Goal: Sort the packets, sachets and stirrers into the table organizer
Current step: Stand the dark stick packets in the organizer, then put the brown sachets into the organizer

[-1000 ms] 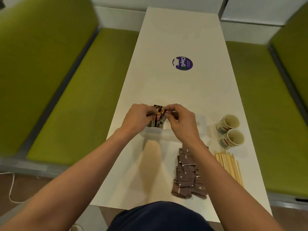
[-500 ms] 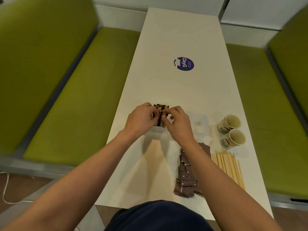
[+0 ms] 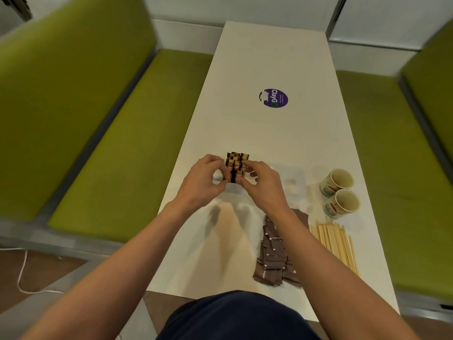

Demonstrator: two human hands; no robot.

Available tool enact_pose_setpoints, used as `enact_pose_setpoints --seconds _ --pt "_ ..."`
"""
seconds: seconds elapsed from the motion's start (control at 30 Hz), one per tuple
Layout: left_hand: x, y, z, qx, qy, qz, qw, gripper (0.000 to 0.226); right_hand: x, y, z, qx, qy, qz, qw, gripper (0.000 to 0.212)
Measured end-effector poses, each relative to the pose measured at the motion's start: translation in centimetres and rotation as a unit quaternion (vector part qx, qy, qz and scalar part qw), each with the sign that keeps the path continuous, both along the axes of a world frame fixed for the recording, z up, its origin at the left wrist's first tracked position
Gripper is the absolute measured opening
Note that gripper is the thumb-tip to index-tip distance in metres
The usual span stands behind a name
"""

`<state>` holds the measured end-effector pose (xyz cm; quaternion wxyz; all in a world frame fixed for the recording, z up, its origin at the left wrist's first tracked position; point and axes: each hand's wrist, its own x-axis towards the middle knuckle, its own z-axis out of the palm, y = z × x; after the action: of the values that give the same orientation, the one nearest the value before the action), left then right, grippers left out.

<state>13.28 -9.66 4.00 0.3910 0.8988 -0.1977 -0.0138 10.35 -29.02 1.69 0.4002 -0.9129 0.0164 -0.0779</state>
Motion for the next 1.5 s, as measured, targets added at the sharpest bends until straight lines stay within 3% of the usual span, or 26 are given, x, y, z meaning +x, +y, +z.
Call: enact_pose_setpoints --seconds 0.2,0.33,0.57,0.7,0.87,1.17,1.27,1.5 --pt "-1.9 -0.4 0.1 -0.018 -0.036 0.055 0.998 0.031 -1.8 -1.4 1.1 0.000 -0.004 0.002 1.000 0.051" --pt "-4.9 -2.1 -0.4 -0.019 -0.054 0.075 0.996 0.030 -5.0 -4.3 1.6 -0.008 0.003 -0.034 0.999 0.037" --pt "-9.2 -6.5 -4.0 0.024 0.062 -0.048 0.997 0.025 -10.5 -9.3 -0.8 -0.110 0.104 -0.046 0.987 0.025" --pt "-9.2 -9.5 -5.0 0.053 0.085 -0.091 0.991 0.040 -11.3 -9.5 -0.9 -0.162 0.144 -0.001 0.976 0.042" --pt "-7.6 -11.1 -4.9 0.171 0.081 -0.171 0.967 0.055 -11.1 -9.7 -0.5 -0.184 0.212 0.056 0.958 0.058" --pt "-6.2 -10.4 -4.9 0.296 -0.071 -0.215 0.928 0.034 -10.9 -10.8 -1.1 -0.201 0.181 0.089 0.959 0.040" --pt "-6.5 -10.3 -4.5 0.285 -0.091 -0.188 0.936 0.027 -11.0 -11.1 -1.2 -0.193 0.159 0.078 0.965 0.039" --pt "-7.1 -9.2 -3.0 0.158 -0.106 -0.081 0.978 0.024 -11.0 -11.4 -1.9 -0.171 0.122 0.088 0.974 0.035"
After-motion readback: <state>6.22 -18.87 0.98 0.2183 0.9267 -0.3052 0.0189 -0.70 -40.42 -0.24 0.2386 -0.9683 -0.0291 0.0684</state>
